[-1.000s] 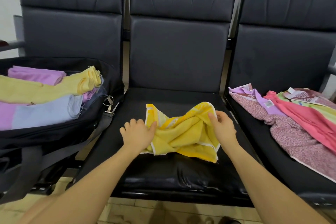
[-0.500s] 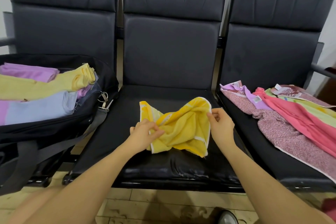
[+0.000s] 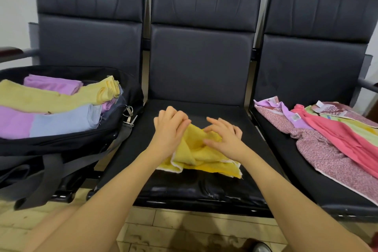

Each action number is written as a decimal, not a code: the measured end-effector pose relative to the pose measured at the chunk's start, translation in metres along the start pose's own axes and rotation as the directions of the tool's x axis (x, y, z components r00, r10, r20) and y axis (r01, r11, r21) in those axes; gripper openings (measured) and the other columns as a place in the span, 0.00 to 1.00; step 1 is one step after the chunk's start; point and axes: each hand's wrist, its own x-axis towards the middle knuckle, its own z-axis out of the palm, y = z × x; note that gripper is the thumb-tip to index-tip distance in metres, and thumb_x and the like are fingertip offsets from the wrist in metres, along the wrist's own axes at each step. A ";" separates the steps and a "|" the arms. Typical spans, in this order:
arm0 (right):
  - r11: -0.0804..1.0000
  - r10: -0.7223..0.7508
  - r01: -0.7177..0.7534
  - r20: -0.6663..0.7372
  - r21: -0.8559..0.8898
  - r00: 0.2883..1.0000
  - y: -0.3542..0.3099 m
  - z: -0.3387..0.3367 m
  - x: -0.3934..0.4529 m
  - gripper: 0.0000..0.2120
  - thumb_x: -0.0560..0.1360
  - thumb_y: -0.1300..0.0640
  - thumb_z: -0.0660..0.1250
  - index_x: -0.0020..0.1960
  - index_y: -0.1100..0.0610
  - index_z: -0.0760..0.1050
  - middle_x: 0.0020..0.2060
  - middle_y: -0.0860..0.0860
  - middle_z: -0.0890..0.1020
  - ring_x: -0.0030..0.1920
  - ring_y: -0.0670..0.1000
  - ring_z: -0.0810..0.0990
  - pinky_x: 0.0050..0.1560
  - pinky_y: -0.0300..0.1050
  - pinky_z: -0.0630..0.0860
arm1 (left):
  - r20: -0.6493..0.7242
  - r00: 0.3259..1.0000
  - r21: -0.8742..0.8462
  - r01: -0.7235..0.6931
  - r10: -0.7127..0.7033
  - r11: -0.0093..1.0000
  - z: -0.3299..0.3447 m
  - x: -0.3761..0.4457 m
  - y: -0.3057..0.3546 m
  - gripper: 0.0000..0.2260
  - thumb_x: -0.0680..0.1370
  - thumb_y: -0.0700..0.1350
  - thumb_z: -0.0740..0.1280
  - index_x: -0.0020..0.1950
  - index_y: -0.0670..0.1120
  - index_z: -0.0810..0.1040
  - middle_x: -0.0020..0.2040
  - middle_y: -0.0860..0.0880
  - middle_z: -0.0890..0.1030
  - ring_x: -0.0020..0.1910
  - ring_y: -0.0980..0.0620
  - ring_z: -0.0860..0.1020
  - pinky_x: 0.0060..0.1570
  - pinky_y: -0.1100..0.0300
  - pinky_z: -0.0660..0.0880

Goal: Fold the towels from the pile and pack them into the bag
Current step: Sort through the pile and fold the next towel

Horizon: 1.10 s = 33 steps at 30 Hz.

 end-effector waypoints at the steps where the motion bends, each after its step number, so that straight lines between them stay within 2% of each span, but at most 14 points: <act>1: 0.999 0.015 -0.016 0.015 0.035 1.000 -0.001 -0.002 0.003 0.06 0.76 0.48 0.67 0.51 0.41 0.72 0.68 0.39 0.69 0.74 0.45 0.56 0.71 0.50 0.39 | -0.033 0.999 -0.009 0.005 -0.006 1.000 -0.005 0.003 0.001 0.17 0.78 0.56 0.53 0.44 0.46 0.75 0.43 0.53 0.65 0.43 0.52 0.64 0.40 0.58 0.51; 4: 0.996 0.047 -0.050 0.048 0.077 0.998 -0.003 -0.008 0.007 0.06 0.76 0.51 0.67 0.47 0.42 0.71 0.49 0.39 0.78 0.60 0.42 0.73 0.73 0.54 0.39 | -0.104 0.991 -0.042 0.078 -0.082 0.996 -0.023 0.015 0.001 0.17 0.78 0.55 0.54 0.45 0.46 0.75 0.44 0.52 0.66 0.45 0.53 0.62 0.41 0.59 0.52; 7: 0.996 0.077 -0.077 0.019 0.042 0.997 -0.001 -0.009 0.006 0.06 0.78 0.52 0.65 0.45 0.41 0.72 0.44 0.40 0.79 0.52 0.40 0.74 0.73 0.52 0.44 | -0.123 0.981 -0.052 0.145 -0.151 0.988 -0.037 0.022 -0.005 0.12 0.81 0.50 0.57 0.47 0.44 0.75 0.46 0.51 0.66 0.47 0.52 0.63 0.44 0.59 0.54; 9: 0.990 0.087 -0.079 -0.064 0.117 0.994 -0.002 -0.011 0.005 0.09 0.79 0.53 0.63 0.42 0.42 0.71 0.41 0.41 0.77 0.47 0.39 0.73 0.71 0.51 0.49 | -0.094 0.978 0.006 0.186 -0.185 0.982 -0.043 0.024 -0.012 0.09 0.82 0.47 0.58 0.50 0.43 0.75 0.47 0.50 0.66 0.48 0.51 0.63 0.44 0.60 0.53; 12: 0.970 0.068 0.004 -0.287 0.243 0.956 -0.010 -0.026 0.008 0.11 0.80 0.56 0.61 0.41 0.44 0.69 0.36 0.45 0.75 0.41 0.39 0.73 0.65 0.50 0.59 | -0.043 0.976 0.130 0.218 -0.214 0.967 -0.051 0.035 -0.022 0.10 0.82 0.47 0.58 0.52 0.43 0.75 0.49 0.49 0.65 0.49 0.49 0.63 0.47 0.58 0.55; 15: 0.969 0.011 0.098 -0.434 0.229 0.901 -0.022 -0.054 0.019 0.07 0.80 0.58 0.62 0.44 0.50 0.71 0.36 0.54 0.77 0.40 0.41 0.73 0.59 0.47 0.64 | -0.052 0.978 0.189 0.207 -0.201 0.960 -0.059 0.057 -0.020 0.11 0.82 0.49 0.58 0.53 0.43 0.75 0.49 0.49 0.65 0.49 0.50 0.62 0.48 0.58 0.56; 18: 0.943 -0.011 0.184 -0.526 0.278 0.850 -0.041 -0.089 0.034 0.05 0.79 0.60 0.63 0.45 0.53 0.72 0.39 0.58 0.77 0.39 0.50 0.73 0.44 0.45 0.70 | -0.090 0.982 0.181 0.182 -0.167 0.967 -0.068 0.087 -0.002 0.11 0.81 0.51 0.58 0.52 0.45 0.74 0.49 0.50 0.66 0.49 0.52 0.62 0.48 0.58 0.56; 19: 0.944 -0.015 0.192 -0.546 0.269 0.838 -0.047 -0.101 0.038 0.04 0.79 0.59 0.63 0.45 0.53 0.73 0.39 0.57 0.78 0.39 0.51 0.73 0.45 0.45 0.71 | -0.097 0.981 0.161 0.181 -0.167 0.970 -0.071 0.097 0.005 0.12 0.81 0.53 0.59 0.52 0.46 0.74 0.50 0.50 0.66 0.49 0.52 0.62 0.49 0.59 0.56; 22: 0.955 -0.045 0.203 -0.571 0.215 0.820 -0.060 -0.133 0.051 0.03 0.79 0.55 0.64 0.46 0.51 0.75 0.38 0.51 0.78 0.43 0.50 0.76 0.55 0.50 0.72 | -0.080 0.983 0.099 0.173 -0.166 0.980 -0.086 0.124 0.024 0.12 0.79 0.58 0.60 0.53 0.51 0.74 0.51 0.50 0.66 0.51 0.52 0.61 0.51 0.59 0.55; 23: 0.952 -0.062 0.222 -0.579 0.209 0.813 -0.065 -0.143 0.053 0.03 0.78 0.55 0.64 0.46 0.50 0.75 0.38 0.49 0.78 0.43 0.48 0.76 0.56 0.49 0.72 | -0.065 0.987 0.072 0.148 -0.144 0.986 -0.091 0.131 0.030 0.12 0.78 0.59 0.60 0.54 0.54 0.75 0.51 0.51 0.65 0.51 0.52 0.61 0.51 0.58 0.55; 26: 0.919 -0.096 0.301 -0.595 0.256 0.798 -0.083 -0.170 0.055 0.04 0.78 0.58 0.65 0.46 0.52 0.78 0.39 0.47 0.79 0.39 0.38 0.74 0.46 0.31 0.70 | -0.021 0.998 -0.035 0.053 -0.053 0.998 -0.100 0.142 0.050 0.11 0.76 0.61 0.63 0.55 0.60 0.76 0.50 0.52 0.64 0.52 0.54 0.61 0.51 0.60 0.53; 27: 0.909 -0.115 0.327 -0.599 0.258 0.792 -0.089 -0.175 0.055 0.04 0.77 0.59 0.66 0.46 0.53 0.78 0.39 0.47 0.79 0.39 0.37 0.74 0.44 0.29 0.69 | -0.010 1.000 -0.060 0.026 -0.026 0.998 -0.100 0.144 0.058 0.12 0.75 0.61 0.64 0.56 0.61 0.76 0.50 0.53 0.63 0.52 0.55 0.61 0.49 0.62 0.52; 30: 0.887 -0.172 0.384 -0.586 0.258 0.792 -0.098 -0.180 0.056 0.03 0.77 0.61 0.67 0.46 0.55 0.79 0.39 0.45 0.80 0.39 0.37 0.75 0.43 0.28 0.70 | 0.009 0.999 -0.074 -0.045 0.046 0.996 -0.091 0.145 0.079 0.12 0.75 0.61 0.64 0.57 0.63 0.75 0.48 0.54 0.62 0.50 0.55 0.60 0.43 0.61 0.52; 33: 0.870 -0.186 0.406 -0.577 0.279 0.795 -0.098 -0.177 0.057 0.05 0.77 0.61 0.67 0.45 0.52 0.79 0.39 0.44 0.80 0.41 0.38 0.77 0.44 0.29 0.71 | 0.007 0.999 -0.192 -0.042 0.044 0.980 -0.081 0.146 0.092 0.04 0.78 0.57 0.64 0.49 0.59 0.75 0.47 0.55 0.63 0.51 0.55 0.61 0.47 0.61 0.52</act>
